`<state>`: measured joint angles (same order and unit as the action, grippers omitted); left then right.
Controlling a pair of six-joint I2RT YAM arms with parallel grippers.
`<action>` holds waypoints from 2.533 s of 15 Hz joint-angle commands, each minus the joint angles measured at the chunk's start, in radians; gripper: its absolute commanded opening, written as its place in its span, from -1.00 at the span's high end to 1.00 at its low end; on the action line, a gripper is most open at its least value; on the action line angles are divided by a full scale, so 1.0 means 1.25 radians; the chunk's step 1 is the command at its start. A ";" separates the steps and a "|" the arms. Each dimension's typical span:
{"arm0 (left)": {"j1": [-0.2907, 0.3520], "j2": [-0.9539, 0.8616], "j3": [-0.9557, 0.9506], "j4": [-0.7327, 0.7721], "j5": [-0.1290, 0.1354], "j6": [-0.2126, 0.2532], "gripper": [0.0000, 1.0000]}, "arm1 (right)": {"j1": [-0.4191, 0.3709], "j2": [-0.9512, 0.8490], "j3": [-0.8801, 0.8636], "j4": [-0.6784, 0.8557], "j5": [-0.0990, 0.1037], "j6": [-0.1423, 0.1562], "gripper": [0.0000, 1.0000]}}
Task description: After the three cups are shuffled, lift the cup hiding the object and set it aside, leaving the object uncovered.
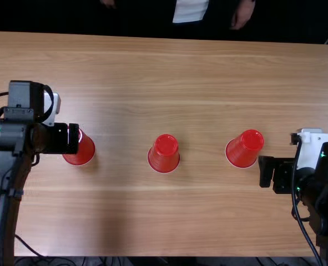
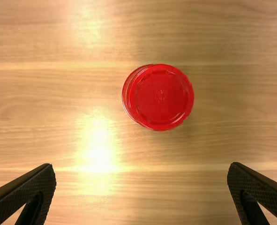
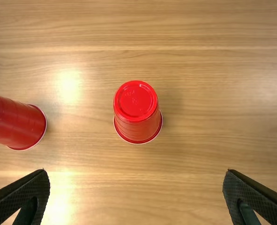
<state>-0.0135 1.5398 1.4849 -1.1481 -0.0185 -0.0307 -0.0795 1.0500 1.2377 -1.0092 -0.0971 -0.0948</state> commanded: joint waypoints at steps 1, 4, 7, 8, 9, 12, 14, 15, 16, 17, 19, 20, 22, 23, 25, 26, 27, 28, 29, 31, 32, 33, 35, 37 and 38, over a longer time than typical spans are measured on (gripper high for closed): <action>-0.014 0.044 0.026 0.010 0.003 -0.005 -1.00 | -0.005 0.002 0.011 0.002 -0.003 0.002 -1.00; -0.025 0.100 0.026 0.050 0.004 -0.008 -1.00 | -0.006 0.002 -0.004 0.004 -0.003 0.005 -1.00; -0.038 0.156 0.028 0.057 0.004 -0.006 -1.00 | -0.006 0.003 -0.018 0.004 -0.002 0.007 -1.00; -0.039 0.171 0.029 0.058 0.004 -0.008 -1.00 | -0.008 0.003 -0.023 0.004 -0.002 0.008 -1.00; -0.039 0.189 0.039 0.066 0.004 -0.008 -1.00 | -0.008 0.003 -0.027 0.004 -0.002 0.008 -1.00; -0.039 0.233 0.048 0.069 0.004 -0.015 -1.00 | -0.009 0.002 -0.033 0.004 0.000 0.008 -1.00; -0.049 0.257 0.054 0.066 0.004 -0.018 -1.00 | -0.009 0.003 -0.033 0.004 0.000 0.008 -1.00; -0.052 0.260 0.054 0.067 0.004 -0.018 -1.00 | -0.009 0.003 -0.033 0.004 0.000 0.008 -1.00; -0.053 0.262 0.055 0.067 0.004 -0.018 -1.00 | -0.009 0.003 -0.033 0.004 0.000 0.008 -1.00; -0.053 0.264 0.055 0.067 0.003 -0.018 -0.74 | -0.009 0.003 -0.033 0.004 0.000 0.008 -1.00; -0.055 0.286 0.056 0.067 0.002 -0.018 -0.20 | -0.009 0.003 -0.033 0.004 0.000 0.008 -1.00; -0.055 0.286 0.056 0.067 0.002 -0.017 0.01 | -0.009 0.002 -0.033 0.004 0.000 0.008 -1.00; -0.055 0.286 0.055 0.067 0.002 -0.017 0.33 | -0.009 0.002 -0.033 0.004 0.000 0.008 -1.00; -0.054 0.286 0.055 0.061 0.000 -0.017 0.49 | -0.009 0.002 -0.033 0.004 0.000 0.010 -1.00; -0.053 0.281 0.056 0.055 0.002 -0.017 0.85 | -0.009 0.001 -0.033 0.004 0.000 0.010 -1.00; -0.053 0.275 0.056 0.054 0.002 -0.018 0.92 | -0.009 0.001 -0.034 0.004 0.000 0.010 -1.00; -0.053 0.246 0.058 0.051 0.002 -0.018 0.93 | -0.009 -0.001 -0.040 0.004 0.000 0.010 -1.00; -0.053 0.201 0.070 0.050 0.002 -0.020 0.93 | -0.009 -0.002 -0.044 0.004 0.000 0.010 -1.00; -0.053 0.174 0.087 0.036 0.000 -0.027 0.92 | -0.009 -0.003 -0.049 0.004 0.000 0.010 -1.00; -0.049 0.146 0.140 -0.040 0.000 -0.039 0.92 | -0.009 -0.007 -0.050 0.004 0.000 0.011 -1.00; -0.047 0.133 0.175 -0.084 -0.001 -0.042 0.91 | -0.009 -0.008 -0.050 0.004 0.000 0.010 -1.00; -0.042 0.128 0.200 -0.108 -0.010 -0.058 0.91 | -0.009 -0.008 -0.050 0.004 0.000 0.008 -1.00; 0.005 0.118 0.232 -0.114 -0.028 -0.099 0.91 | -0.009 -0.009 -0.049 0.004 0.000 0.008 -1.00; 0.057 0.122 0.249 -0.115 -0.069 -0.108 0.90 | -0.009 -0.012 -0.050 0.004 -0.002 0.010 -1.00; 0.062 0.123 0.244 -0.115 -0.099 -0.108 0.90 | -0.009 -0.012 -0.051 0.004 -0.002 0.010 -1.00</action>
<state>0.0681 1.6951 1.7550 -1.2896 -0.0978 -0.1421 -0.0795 1.0477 1.1908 -1.0046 -0.0967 -0.0875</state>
